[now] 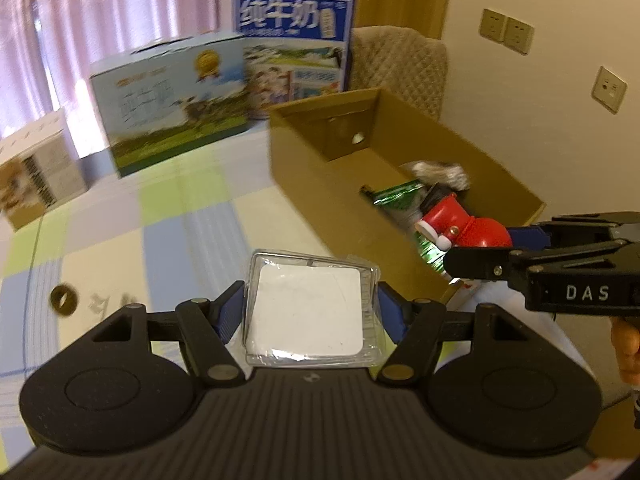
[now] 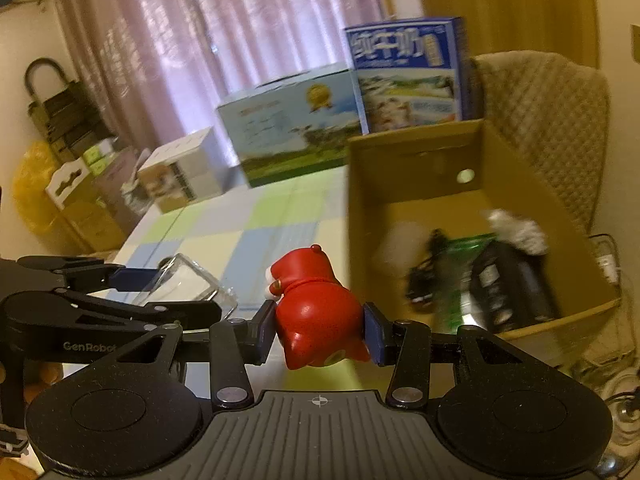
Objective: Organize objects
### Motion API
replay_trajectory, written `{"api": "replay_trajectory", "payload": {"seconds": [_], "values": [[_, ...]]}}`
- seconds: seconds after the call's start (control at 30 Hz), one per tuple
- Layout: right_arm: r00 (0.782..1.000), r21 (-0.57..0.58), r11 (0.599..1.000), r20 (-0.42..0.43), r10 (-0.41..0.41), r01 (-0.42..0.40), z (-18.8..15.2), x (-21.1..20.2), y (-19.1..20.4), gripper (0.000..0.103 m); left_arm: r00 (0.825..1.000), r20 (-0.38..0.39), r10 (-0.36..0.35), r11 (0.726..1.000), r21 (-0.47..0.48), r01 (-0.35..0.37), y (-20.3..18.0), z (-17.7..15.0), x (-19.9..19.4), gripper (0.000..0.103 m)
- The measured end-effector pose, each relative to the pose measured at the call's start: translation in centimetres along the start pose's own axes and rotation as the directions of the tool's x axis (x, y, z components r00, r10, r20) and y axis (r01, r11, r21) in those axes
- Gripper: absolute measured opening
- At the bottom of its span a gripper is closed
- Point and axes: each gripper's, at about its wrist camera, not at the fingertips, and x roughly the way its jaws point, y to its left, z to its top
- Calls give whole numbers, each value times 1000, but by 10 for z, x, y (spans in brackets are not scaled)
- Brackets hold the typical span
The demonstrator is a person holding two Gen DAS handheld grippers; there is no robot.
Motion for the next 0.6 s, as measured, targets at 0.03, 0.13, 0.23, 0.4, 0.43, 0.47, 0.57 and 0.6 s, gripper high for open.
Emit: {"api": "replay_trajectory", "payload": {"seconds": [0.03,0.13,0.23,0.4,0.43,0.47,0.57,0.6], "values": [[1000,3,1000,5,-8,8,2,-2,-6,42,1000,4,-4,1000,7,4,-6,4,3,65],[999,13,1000,18,-28,28,10,-8,-27,42,1000,18,-14,1000,25,14,-21,19,12,65],[999,20,999,25,-41,40,20,-9,-49,42,1000,28,-15,999,41,14,-36,34,24,65],[998,16,999,29,-50,50,40,0,-80,42,999,42,-10,998,63,7,-56,60,46,65],[998,10,999,28,-53,53,44,2,-84,42,999,43,-9,998,65,6,-59,64,50,65],[998,3,999,27,-54,54,48,5,-88,42,999,42,-6,998,65,4,-62,69,56,65],[998,-21,998,21,-61,61,60,18,-101,42,999,37,2,998,66,-5,-69,83,74,65],[998,-32,997,18,-64,65,63,22,-105,42,999,35,5,998,66,-7,-71,87,79,65]]}}
